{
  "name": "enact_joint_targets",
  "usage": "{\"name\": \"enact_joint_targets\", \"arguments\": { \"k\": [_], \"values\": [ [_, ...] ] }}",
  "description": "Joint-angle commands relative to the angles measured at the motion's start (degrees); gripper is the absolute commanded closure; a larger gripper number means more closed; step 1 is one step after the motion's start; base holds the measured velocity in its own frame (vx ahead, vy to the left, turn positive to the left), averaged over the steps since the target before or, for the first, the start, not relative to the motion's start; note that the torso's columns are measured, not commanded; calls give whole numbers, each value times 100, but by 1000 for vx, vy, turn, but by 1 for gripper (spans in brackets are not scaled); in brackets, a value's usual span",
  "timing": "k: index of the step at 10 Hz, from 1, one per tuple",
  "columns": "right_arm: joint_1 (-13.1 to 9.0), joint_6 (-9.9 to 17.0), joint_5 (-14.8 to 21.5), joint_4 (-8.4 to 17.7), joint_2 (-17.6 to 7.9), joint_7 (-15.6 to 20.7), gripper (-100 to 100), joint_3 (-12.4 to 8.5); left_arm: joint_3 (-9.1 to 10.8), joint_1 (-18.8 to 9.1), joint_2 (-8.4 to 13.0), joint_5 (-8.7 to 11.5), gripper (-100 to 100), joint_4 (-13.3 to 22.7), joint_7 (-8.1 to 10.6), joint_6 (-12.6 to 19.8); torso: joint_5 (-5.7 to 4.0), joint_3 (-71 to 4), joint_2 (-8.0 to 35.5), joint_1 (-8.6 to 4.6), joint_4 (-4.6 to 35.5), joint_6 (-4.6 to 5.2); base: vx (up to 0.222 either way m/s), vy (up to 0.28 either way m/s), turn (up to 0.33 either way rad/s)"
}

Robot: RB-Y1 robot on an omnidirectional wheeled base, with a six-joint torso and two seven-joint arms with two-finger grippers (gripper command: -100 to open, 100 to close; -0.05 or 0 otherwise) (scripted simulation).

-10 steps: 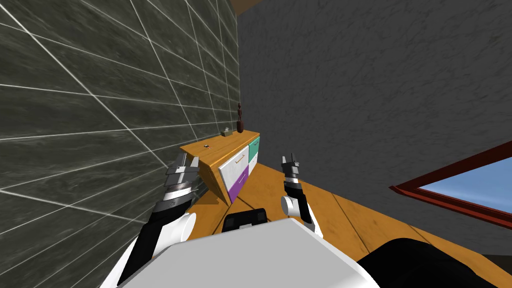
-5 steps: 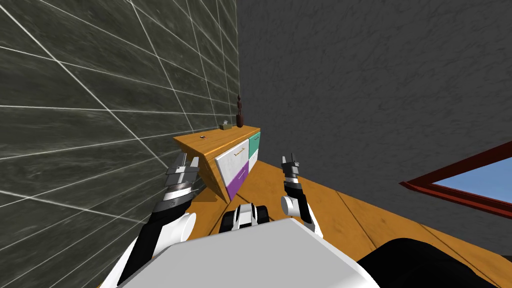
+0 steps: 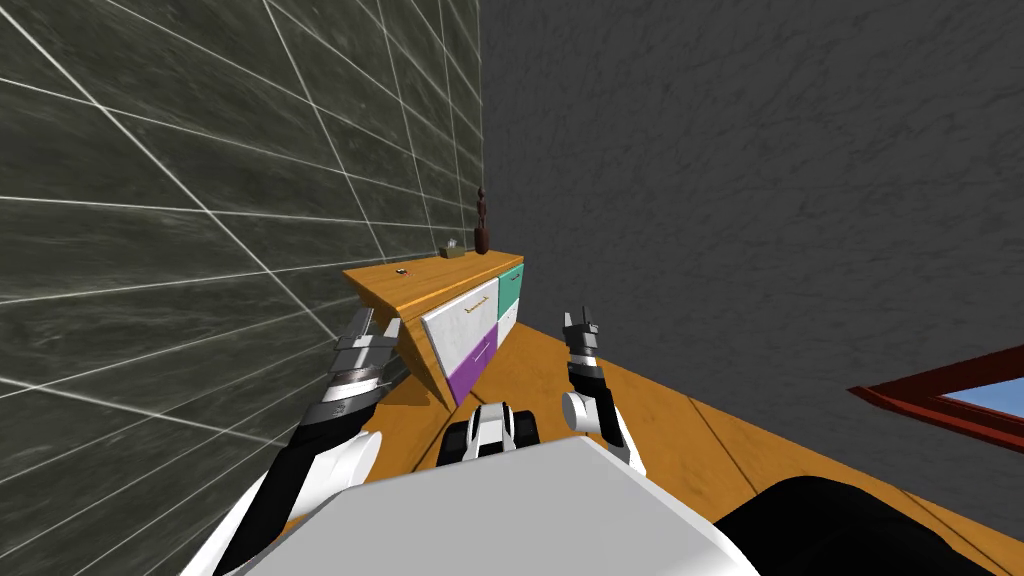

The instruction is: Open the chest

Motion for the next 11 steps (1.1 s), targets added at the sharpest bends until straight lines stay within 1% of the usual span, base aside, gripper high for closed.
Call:
{"name": "enact_joint_targets", "arguments": {
  "k": [1,3,6,7,9,10,11],
  "values": [
    [0,0,0,0,0,0,0,0,123,51,146,166,-100,110,88,68,4,6,10,20,3,1,124,-129,87],
    [0,0,0,0,-1,0,0,0,221,70,194,297,-100,220,152,121,11,14,22,36,7,-1,124,-135,126],
    [0,0,0,0,0,0,0,0,370,101,188,496,-100,386,248,201,6,6,9,24,4,0,135,-151,103],
    [0,0,0,0,-1,0,0,0,463,119,162,620,-100,491,308,251,9,9,16,33,5,-1,156,-160,235],
    [-1,0,0,0,0,0,0,0,549,136,137,734,-100,587,363,297,27,-20,-44,16,-34,36,121,-193,155],
    [-2,0,0,0,0,0,0,0,628,151,127,839,-100,677,414,340,33,-37,-74,17,-48,65,112,-160,145],
    [-1,0,0,0,-1,0,0,0,666,159,131,890,-100,720,439,361,34,-55,-105,9,-58,70,113,-166,131]
  ]
}}
